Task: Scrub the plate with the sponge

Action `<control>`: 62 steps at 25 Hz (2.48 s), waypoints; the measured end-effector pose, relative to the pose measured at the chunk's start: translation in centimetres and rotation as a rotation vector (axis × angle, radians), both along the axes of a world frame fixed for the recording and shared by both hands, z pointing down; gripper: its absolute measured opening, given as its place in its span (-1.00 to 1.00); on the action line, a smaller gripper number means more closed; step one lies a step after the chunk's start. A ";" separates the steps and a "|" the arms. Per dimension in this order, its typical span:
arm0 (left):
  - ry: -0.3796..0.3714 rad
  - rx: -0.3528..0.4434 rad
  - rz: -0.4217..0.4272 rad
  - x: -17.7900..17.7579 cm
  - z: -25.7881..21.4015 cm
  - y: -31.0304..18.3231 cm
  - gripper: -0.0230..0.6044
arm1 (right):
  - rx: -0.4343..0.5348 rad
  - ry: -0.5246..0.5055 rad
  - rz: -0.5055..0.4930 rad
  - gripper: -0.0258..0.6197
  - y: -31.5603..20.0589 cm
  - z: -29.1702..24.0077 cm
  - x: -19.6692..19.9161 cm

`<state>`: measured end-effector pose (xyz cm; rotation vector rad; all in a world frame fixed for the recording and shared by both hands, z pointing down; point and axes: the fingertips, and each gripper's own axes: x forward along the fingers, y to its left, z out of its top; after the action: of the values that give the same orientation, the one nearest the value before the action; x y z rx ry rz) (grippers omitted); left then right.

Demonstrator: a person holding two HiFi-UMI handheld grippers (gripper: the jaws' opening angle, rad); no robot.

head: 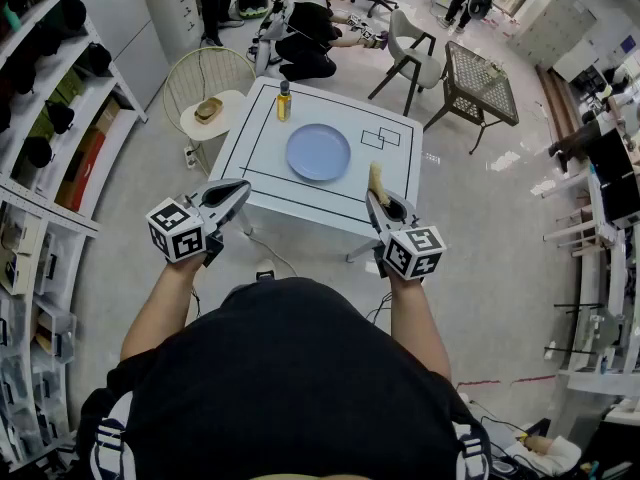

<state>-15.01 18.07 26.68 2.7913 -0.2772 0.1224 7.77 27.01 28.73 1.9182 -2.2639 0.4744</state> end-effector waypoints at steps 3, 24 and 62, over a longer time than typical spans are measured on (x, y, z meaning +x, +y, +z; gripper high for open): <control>-0.004 0.004 0.008 0.1 0.2 -0.5 -0.90 | -0.005 0.001 0.003 -0.81 -0.6 0.3 0.0; -0.007 -0.005 0.074 1.0 1.4 -7.0 -0.90 | -0.003 -0.012 0.069 -0.81 -6.9 1.3 0.6; -0.033 -0.008 0.154 4.1 2.7 -17.4 -0.90 | -0.049 -0.032 0.086 -0.81 -18.0 3.9 2.0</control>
<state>-10.92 0.69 29.38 2.8019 -0.0694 0.2059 9.81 9.02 32.65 2.0035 -2.1747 0.5705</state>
